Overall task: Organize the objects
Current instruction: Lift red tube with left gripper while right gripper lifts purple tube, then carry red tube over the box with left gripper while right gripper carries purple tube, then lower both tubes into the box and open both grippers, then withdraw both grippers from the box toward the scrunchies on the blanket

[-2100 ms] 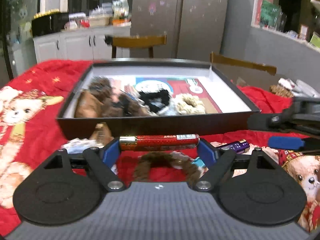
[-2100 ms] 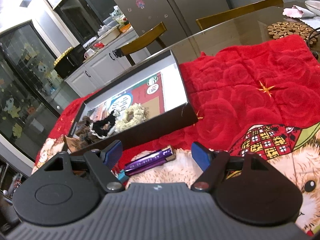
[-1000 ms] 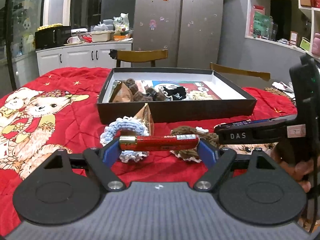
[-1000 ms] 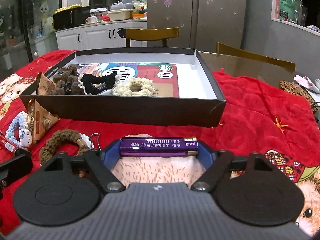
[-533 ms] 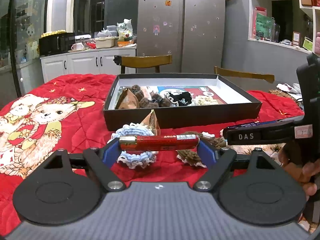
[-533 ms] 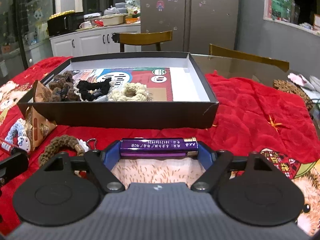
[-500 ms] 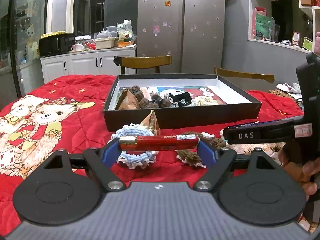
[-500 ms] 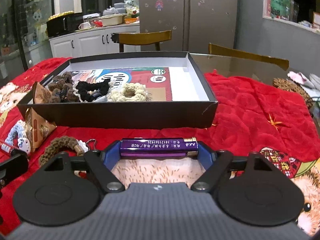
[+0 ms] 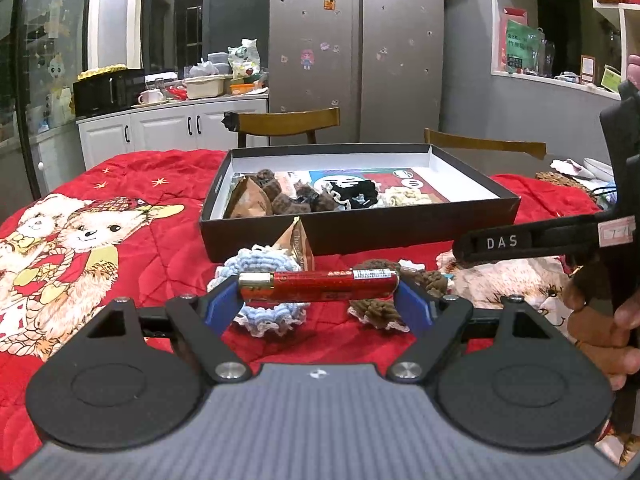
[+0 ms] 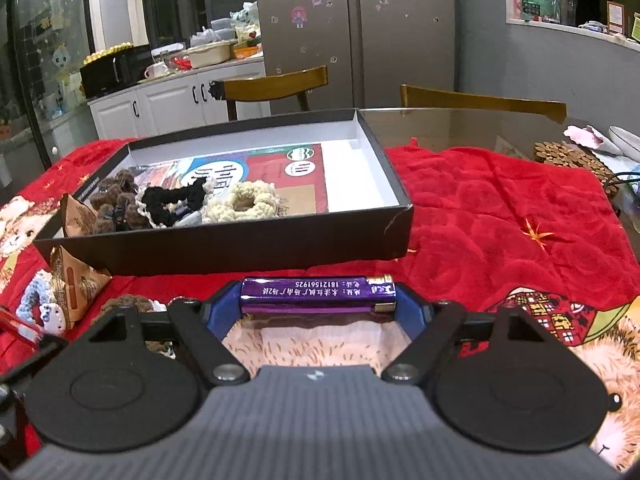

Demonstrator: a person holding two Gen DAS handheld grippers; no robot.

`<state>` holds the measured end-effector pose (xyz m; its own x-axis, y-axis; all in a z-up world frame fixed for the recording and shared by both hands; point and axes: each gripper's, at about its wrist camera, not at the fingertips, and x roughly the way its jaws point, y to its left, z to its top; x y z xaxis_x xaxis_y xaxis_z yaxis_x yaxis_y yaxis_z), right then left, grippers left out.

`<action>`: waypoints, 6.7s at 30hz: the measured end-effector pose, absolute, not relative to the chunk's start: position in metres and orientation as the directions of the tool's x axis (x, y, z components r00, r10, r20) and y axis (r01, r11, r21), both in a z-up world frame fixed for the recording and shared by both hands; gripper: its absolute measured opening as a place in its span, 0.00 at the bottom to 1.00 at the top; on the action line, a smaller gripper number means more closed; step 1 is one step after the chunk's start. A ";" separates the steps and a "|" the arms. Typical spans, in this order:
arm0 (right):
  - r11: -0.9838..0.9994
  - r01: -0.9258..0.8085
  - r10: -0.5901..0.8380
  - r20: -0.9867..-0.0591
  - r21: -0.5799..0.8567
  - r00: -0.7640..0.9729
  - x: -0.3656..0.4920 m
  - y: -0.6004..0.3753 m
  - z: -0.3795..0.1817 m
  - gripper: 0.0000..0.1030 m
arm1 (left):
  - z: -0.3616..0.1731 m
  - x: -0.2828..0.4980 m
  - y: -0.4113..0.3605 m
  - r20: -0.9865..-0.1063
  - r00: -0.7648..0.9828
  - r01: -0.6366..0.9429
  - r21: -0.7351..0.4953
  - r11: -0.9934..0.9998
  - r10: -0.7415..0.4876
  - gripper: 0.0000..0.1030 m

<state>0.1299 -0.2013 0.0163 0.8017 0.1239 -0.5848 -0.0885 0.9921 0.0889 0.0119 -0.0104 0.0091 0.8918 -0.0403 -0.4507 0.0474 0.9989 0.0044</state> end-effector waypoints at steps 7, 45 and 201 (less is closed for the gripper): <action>0.989 -0.107 0.147 -0.586 0.102 0.797 0.128 -0.202 0.015 0.78 | 0.008 0.012 -0.014 -0.454 0.890 0.051 0.014 0.999 -0.039 0.82; 0.953 -0.210 0.287 -0.435 0.217 0.854 0.106 -0.211 0.072 0.78 | 0.047 0.000 -0.013 -0.365 0.924 0.120 0.000 0.993 -0.112 0.83; 0.914 -0.163 0.373 -0.613 0.371 0.697 0.128 -0.197 0.056 0.81 | 0.037 0.083 0.029 -0.601 0.799 0.113 0.120 0.986 -0.018 0.83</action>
<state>0.1281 -0.1966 0.0557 0.6969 0.3728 -0.6127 -0.1626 0.9142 0.3713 0.0828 0.0286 0.0374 0.7988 -0.0183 -0.6013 0.1127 0.9864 0.1197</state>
